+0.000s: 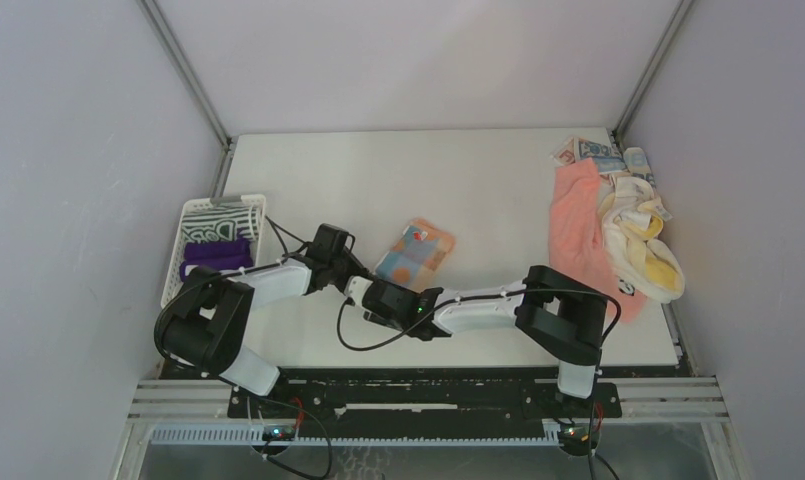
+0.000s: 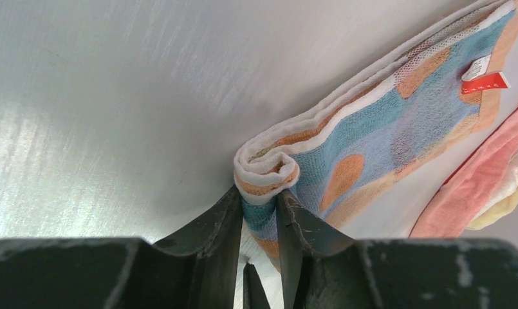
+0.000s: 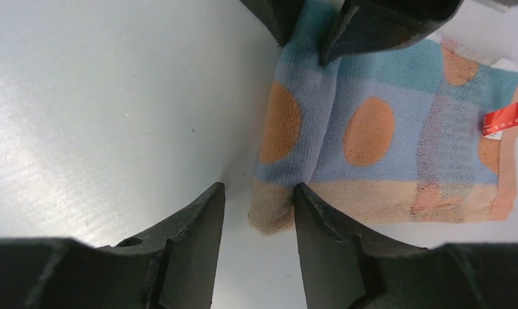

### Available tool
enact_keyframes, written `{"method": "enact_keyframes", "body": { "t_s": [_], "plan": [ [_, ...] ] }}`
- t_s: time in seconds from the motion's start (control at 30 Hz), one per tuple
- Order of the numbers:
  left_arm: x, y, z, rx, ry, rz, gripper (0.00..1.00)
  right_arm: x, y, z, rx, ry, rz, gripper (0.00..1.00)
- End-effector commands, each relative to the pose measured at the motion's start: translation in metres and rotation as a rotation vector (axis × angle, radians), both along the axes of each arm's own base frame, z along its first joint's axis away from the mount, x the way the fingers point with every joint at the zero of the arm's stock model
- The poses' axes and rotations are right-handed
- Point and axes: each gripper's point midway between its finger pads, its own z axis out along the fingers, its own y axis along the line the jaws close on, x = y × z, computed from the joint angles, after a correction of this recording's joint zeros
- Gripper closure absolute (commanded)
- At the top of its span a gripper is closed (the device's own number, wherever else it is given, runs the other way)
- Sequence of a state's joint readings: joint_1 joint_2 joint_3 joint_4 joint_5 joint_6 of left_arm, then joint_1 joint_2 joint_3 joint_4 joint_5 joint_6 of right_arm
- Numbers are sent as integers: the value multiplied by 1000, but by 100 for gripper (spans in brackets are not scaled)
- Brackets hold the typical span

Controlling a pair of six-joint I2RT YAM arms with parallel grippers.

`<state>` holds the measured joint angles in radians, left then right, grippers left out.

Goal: Roll the towels
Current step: Roll the towel at the center of the board.

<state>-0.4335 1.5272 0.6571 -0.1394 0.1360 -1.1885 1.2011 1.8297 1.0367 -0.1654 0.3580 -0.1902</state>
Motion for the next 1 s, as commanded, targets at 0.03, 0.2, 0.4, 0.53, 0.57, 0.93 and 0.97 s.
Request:
{"method": "enact_keyframes", "body": {
  "t_s": [0.03, 0.2, 0.4, 0.53, 0.57, 0.93, 0.97],
  "plan": [
    [-34, 39, -38, 200, 132, -1, 68, 0, -15, -30, -109, 36, -10, 55],
    [-34, 39, -38, 204, 133, -1, 67, 4, -29, -41, -146, 68, -49, 59],
    [-33, 39, -36, 203, 127, 0, 66, -6, -34, -46, -151, 141, -39, 76],
    [-27, 39, -24, 204, 89, 7, 64, -13, -31, -47, -76, 280, -43, 88],
    [-24, 40, -19, 202, 71, 13, 62, -16, -28, -44, -40, 331, -41, 91],
    [-2, 41, 47, 135, -124, 90, 35, -17, -5, 17, 510, 966, 11, 97],
    [-3, 41, 49, 126, -131, 90, 33, -15, -4, 21, 554, 1023, 3, 97]
  ]
}}
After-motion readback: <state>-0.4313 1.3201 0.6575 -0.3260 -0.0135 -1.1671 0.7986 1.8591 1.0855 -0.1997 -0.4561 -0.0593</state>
